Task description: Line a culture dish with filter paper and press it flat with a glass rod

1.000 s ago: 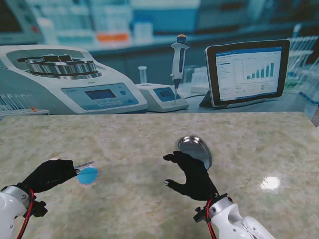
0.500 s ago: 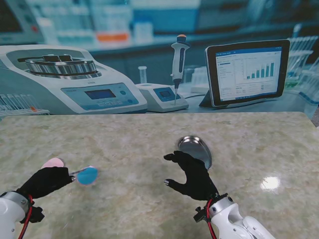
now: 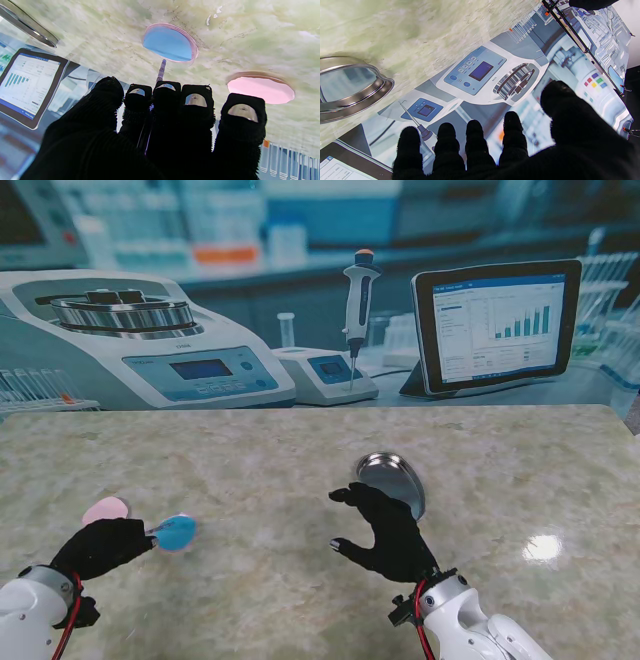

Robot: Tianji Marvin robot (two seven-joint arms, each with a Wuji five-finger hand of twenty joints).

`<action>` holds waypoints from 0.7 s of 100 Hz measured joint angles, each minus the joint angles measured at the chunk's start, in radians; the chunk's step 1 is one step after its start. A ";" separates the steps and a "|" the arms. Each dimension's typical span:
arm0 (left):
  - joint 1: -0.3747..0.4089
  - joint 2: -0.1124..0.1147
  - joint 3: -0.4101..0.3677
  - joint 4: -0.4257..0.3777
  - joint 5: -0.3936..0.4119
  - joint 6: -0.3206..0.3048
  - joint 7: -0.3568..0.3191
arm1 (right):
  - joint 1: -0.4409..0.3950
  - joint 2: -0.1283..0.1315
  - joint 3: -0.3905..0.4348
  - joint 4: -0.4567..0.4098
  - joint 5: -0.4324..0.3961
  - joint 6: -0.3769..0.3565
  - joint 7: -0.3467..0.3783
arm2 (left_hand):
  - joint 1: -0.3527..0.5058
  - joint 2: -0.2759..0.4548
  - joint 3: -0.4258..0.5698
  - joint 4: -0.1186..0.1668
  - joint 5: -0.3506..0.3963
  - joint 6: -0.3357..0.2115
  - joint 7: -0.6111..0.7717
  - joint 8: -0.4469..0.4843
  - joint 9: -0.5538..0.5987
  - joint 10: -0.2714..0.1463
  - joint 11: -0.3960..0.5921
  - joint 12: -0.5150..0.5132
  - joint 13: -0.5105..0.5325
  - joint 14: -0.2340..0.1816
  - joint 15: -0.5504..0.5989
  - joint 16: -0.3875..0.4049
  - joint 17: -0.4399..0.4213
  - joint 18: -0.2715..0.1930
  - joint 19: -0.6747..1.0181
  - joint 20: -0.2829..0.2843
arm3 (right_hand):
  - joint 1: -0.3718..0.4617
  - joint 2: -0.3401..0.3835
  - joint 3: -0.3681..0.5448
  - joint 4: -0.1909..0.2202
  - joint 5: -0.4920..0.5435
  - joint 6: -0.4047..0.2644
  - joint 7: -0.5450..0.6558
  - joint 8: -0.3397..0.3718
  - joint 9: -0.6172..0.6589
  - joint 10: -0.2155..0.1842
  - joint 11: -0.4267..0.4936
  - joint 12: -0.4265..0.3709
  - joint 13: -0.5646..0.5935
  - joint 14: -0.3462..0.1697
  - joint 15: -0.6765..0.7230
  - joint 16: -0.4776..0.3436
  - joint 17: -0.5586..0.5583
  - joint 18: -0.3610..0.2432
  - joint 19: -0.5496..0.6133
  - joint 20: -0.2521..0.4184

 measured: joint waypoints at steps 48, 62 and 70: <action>0.063 -0.007 -0.013 -0.041 0.072 -0.005 0.042 | 0.001 0.000 -0.002 0.000 -0.001 0.000 0.001 | -0.001 0.000 0.000 0.000 0.000 0.000 0.002 0.000 0.000 0.000 0.002 0.000 0.000 0.000 0.002 -0.011 0.009 -0.011 0.007 -0.012 | 0.000 0.000 0.000 0.000 0.000 0.000 0.000 0.000 0.000 0.000 0.000 0.000 0.000 0.000 0.000 0.000 0.000 0.000 0.000 0.008; 0.072 -0.007 -0.013 -0.052 0.076 -0.003 0.039 | 0.001 0.000 -0.002 0.000 -0.001 0.000 0.001 | -0.001 0.001 0.000 0.000 0.000 0.000 0.002 0.000 0.000 0.000 0.002 0.000 0.000 -0.001 0.002 -0.011 0.009 -0.016 0.007 -0.014 | 0.000 0.000 0.000 0.000 0.000 0.000 0.000 0.000 0.000 0.000 0.000 0.000 0.000 0.000 0.000 0.000 0.000 0.000 0.000 0.008; 0.072 -0.007 -0.011 -0.052 0.074 0.000 0.034 | 0.001 0.000 -0.002 0.000 -0.001 0.000 0.001 | -0.001 0.001 0.000 0.000 0.000 0.000 0.002 0.000 0.000 0.000 0.002 0.000 0.000 -0.002 0.002 -0.011 0.009 -0.017 0.008 -0.021 | 0.000 0.000 0.000 0.000 0.000 0.000 0.000 0.000 0.000 0.000 0.000 0.000 0.000 0.000 0.000 0.000 0.000 0.000 0.000 0.008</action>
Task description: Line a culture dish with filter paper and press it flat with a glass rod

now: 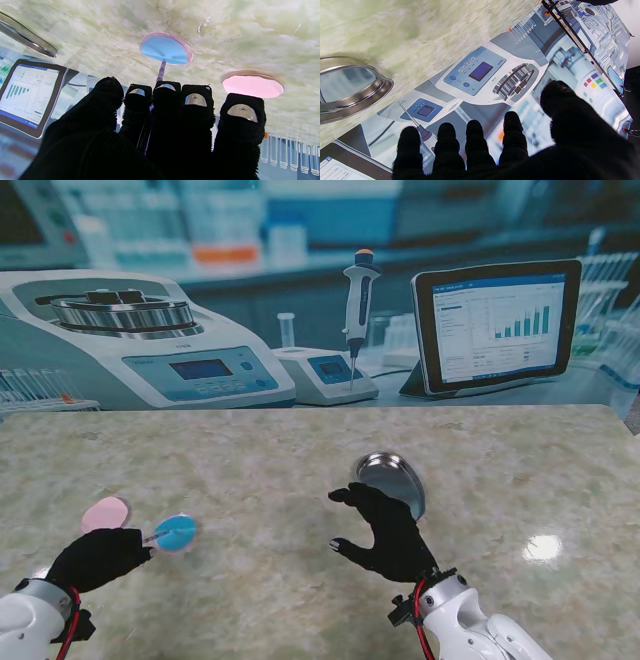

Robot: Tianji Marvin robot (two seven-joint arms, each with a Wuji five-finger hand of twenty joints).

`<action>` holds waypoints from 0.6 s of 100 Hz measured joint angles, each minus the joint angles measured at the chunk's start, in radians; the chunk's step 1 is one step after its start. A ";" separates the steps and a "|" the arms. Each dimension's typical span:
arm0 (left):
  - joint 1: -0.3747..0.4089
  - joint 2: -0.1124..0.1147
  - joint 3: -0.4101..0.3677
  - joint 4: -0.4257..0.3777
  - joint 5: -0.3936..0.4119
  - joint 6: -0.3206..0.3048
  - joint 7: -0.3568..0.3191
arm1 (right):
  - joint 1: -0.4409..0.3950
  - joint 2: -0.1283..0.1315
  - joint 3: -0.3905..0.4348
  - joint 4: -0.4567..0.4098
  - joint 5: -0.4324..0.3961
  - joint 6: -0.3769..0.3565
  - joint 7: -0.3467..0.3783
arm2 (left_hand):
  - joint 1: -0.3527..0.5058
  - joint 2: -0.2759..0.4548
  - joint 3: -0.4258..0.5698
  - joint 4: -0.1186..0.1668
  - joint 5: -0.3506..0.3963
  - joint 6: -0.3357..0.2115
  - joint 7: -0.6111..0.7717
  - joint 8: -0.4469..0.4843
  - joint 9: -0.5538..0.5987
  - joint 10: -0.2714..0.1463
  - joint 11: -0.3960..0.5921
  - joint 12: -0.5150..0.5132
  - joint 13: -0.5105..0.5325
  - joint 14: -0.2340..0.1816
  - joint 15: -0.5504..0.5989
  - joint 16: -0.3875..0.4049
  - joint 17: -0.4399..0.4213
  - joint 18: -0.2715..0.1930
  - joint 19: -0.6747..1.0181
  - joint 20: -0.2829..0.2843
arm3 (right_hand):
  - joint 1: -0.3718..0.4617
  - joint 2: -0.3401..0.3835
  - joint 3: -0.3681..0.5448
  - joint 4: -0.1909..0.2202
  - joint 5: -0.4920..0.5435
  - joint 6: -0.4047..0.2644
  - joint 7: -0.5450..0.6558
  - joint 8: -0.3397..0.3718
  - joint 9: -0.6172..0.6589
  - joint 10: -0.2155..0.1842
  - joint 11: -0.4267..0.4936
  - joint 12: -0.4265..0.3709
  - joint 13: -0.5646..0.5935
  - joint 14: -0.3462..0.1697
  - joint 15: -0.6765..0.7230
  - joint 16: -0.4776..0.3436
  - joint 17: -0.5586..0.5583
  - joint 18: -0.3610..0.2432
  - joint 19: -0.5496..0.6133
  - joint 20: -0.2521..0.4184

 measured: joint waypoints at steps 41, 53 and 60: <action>-0.038 0.002 0.051 0.035 0.045 0.028 0.017 | -0.001 0.000 0.002 -0.001 0.000 0.001 0.002 | 0.000 0.000 0.000 0.000 0.000 0.000 0.000 0.000 0.000 0.000 0.002 -0.001 0.000 -0.003 0.000 -0.009 0.000 0.000 0.000 -0.004 | 0.000 0.000 0.000 0.000 0.000 0.000 0.000 0.000 0.000 0.000 0.000 0.000 0.000 0.000 0.000 0.000 0.000 0.000 0.000 0.011; -0.054 0.003 0.065 0.050 0.049 0.039 0.020 | -0.002 0.000 0.003 -0.001 0.000 0.001 0.003 | 0.000 0.000 0.000 0.000 0.000 0.000 0.001 0.000 0.000 0.000 0.006 -0.001 0.000 -0.003 0.001 -0.010 0.000 0.000 0.001 -0.004 | 0.000 0.000 0.000 0.000 0.000 0.000 0.000 0.000 0.000 0.000 0.000 0.000 0.000 0.000 0.000 0.000 0.000 0.000 0.000 0.012; -0.065 0.004 0.075 0.059 0.049 0.047 0.018 | -0.003 0.000 0.003 -0.002 0.000 0.001 0.006 | 0.000 0.000 0.000 0.000 0.000 0.000 0.001 0.000 0.000 0.000 0.006 -0.001 0.001 -0.003 0.001 -0.010 0.000 0.000 0.001 -0.004 | 0.000 0.000 0.000 0.000 0.000 0.000 0.000 0.000 0.000 0.000 0.000 0.000 0.000 0.000 0.000 0.000 0.000 -0.001 0.001 0.011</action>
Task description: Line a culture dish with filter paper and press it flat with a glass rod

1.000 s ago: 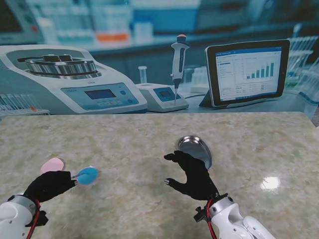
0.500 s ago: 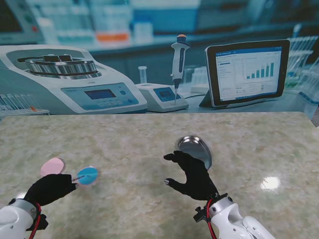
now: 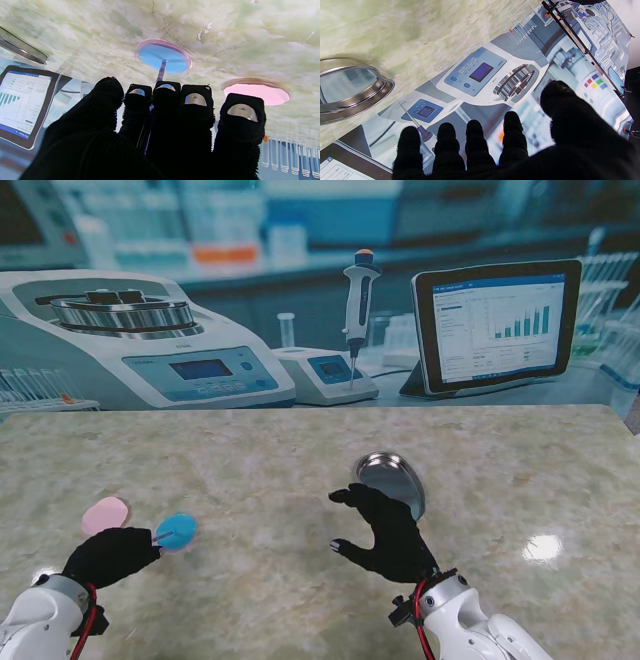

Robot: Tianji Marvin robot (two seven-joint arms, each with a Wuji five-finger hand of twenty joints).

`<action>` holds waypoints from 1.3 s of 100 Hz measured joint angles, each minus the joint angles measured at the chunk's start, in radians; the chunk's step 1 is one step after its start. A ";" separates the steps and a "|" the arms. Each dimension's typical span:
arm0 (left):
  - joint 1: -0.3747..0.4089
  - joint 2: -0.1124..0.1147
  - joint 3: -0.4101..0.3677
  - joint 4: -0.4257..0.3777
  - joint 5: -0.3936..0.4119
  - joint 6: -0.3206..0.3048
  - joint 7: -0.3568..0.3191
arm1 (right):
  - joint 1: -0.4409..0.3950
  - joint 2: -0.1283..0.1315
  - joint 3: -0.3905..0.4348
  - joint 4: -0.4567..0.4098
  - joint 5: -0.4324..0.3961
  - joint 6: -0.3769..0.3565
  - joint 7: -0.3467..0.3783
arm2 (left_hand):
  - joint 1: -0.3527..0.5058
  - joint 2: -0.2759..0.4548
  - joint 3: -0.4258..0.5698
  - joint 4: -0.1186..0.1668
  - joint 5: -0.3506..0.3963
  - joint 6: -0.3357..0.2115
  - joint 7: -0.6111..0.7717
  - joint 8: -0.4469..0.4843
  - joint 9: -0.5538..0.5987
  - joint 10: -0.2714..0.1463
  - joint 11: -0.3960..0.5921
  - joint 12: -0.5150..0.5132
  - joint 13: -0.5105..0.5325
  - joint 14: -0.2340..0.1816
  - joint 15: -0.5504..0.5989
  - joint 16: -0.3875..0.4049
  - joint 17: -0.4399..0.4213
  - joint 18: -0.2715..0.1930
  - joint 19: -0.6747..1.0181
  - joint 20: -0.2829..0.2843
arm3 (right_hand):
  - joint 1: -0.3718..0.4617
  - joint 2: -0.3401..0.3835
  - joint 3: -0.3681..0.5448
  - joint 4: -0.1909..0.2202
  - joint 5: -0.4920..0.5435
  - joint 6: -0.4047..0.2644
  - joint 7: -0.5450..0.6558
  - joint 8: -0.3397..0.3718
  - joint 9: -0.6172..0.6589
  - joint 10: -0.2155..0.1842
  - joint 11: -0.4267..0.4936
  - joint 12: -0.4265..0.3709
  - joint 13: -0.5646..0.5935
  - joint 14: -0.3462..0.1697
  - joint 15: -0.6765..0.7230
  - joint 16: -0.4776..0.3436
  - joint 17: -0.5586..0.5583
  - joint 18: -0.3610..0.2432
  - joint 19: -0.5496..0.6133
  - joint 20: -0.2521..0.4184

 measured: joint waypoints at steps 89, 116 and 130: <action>0.017 -0.006 -0.012 -0.027 -0.027 -0.025 0.025 | -0.003 0.000 0.003 0.000 0.000 -0.001 0.002 | -0.012 0.000 0.009 0.000 0.009 0.000 0.000 0.000 0.020 -0.009 0.010 0.000 0.019 -0.006 0.010 -0.001 0.016 0.000 0.016 -0.010 | 0.000 0.000 0.000 0.000 0.000 0.000 0.000 0.000 0.000 0.000 0.000 0.000 0.000 0.000 0.000 0.000 0.000 -0.007 0.007 0.000; 0.046 -0.004 -0.016 -0.038 -0.022 -0.018 0.008 | -0.002 0.000 0.003 0.000 0.001 -0.003 0.000 | -0.012 0.000 0.009 0.000 0.009 0.000 0.000 0.000 0.020 -0.009 0.012 -0.001 0.019 -0.006 0.013 -0.003 0.024 -0.003 0.016 -0.025 | 0.000 0.000 0.000 0.000 0.000 0.000 0.000 0.000 0.000 0.000 0.000 0.000 0.000 0.000 0.000 0.000 0.000 -0.007 0.007 0.000; 0.033 -0.002 -0.001 -0.024 -0.023 -0.005 -0.003 | -0.002 0.000 0.003 0.001 0.001 -0.003 -0.001 | -0.012 0.000 0.009 0.000 0.010 0.000 0.000 0.000 0.020 -0.009 0.012 -0.001 0.019 -0.006 0.013 -0.003 0.024 -0.004 0.017 -0.026 | 0.000 0.000 0.000 0.000 0.000 0.000 0.000 0.000 0.000 0.000 0.000 0.000 0.000 0.000 0.000 0.000 0.000 -0.007 0.007 0.000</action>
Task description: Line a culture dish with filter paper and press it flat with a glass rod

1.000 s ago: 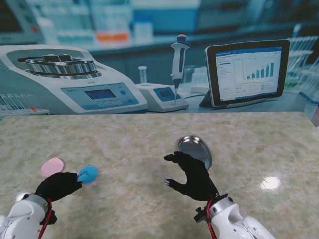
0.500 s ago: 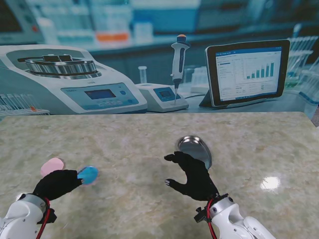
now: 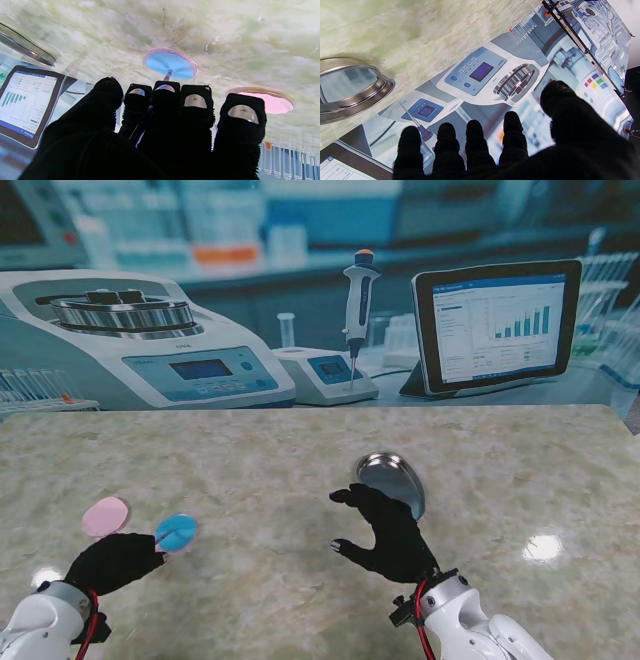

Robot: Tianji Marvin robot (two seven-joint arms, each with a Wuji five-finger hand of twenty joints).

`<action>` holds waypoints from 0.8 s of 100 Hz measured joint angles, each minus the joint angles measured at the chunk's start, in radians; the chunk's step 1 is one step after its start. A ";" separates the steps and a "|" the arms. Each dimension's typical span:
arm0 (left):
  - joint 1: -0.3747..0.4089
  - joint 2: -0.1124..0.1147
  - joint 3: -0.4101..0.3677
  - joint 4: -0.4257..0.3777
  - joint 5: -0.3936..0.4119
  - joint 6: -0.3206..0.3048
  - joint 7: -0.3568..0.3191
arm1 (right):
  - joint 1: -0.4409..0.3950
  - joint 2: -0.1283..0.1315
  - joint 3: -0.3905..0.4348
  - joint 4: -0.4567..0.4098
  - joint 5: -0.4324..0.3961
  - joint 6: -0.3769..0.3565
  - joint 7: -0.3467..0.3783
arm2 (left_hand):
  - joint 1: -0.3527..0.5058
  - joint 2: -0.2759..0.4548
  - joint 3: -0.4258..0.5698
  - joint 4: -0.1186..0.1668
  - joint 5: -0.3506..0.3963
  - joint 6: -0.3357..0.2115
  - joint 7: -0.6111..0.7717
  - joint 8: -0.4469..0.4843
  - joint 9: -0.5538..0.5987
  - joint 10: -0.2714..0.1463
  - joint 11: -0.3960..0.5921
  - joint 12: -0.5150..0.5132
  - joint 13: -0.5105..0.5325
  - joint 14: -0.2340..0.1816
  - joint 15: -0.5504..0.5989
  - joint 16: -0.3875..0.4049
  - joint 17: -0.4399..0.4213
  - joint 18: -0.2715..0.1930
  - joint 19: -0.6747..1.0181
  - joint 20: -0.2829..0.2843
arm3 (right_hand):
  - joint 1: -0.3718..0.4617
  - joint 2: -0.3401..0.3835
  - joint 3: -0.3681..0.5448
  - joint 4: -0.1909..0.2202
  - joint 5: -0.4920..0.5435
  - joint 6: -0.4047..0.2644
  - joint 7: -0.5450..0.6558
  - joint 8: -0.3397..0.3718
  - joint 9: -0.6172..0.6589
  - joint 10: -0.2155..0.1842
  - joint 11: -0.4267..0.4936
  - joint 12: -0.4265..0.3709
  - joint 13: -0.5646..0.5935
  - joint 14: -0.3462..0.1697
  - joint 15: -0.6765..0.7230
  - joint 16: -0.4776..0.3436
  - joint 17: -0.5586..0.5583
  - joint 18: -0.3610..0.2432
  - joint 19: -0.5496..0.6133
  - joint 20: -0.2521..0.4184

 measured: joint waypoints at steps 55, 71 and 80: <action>-0.076 0.006 0.053 0.059 -0.007 0.040 -0.014 | 0.001 0.000 0.000 0.002 0.001 -0.003 -0.001 | 0.000 0.000 0.000 0.000 0.000 0.000 0.000 0.000 0.000 -0.001 0.002 0.000 0.000 0.000 0.004 -0.003 0.000 -0.001 0.008 -0.011 | 0.000 0.000 0.000 0.000 0.000 0.000 0.000 0.000 0.000 0.000 0.000 0.000 0.000 0.000 0.000 0.000 0.000 0.000 0.000 0.000; -0.099 0.006 0.066 0.073 -0.015 0.040 -0.013 | 0.002 0.000 -0.001 0.003 0.002 -0.003 0.000 | 0.000 0.000 0.000 0.000 0.000 0.000 0.000 0.000 0.000 -0.001 0.002 -0.009 0.000 0.000 0.006 -0.010 0.000 -0.001 0.008 -0.011 | 0.000 0.000 0.000 0.000 0.000 0.000 0.000 0.000 0.000 0.000 0.000 0.000 0.000 0.000 0.000 0.000 0.000 0.000 0.000 0.000; -0.110 0.006 0.072 0.080 -0.015 0.039 -0.008 | 0.003 0.000 -0.001 0.003 0.003 -0.003 0.001 | 0.000 0.000 0.000 0.000 0.000 0.000 0.000 0.000 0.000 -0.001 0.002 -0.009 0.000 0.000 0.006 -0.010 0.000 -0.001 0.008 -0.012 | 0.000 0.000 0.000 0.000 0.000 0.000 0.000 0.000 0.000 0.000 0.000 0.000 0.000 0.000 0.000 0.000 0.000 0.000 0.000 0.000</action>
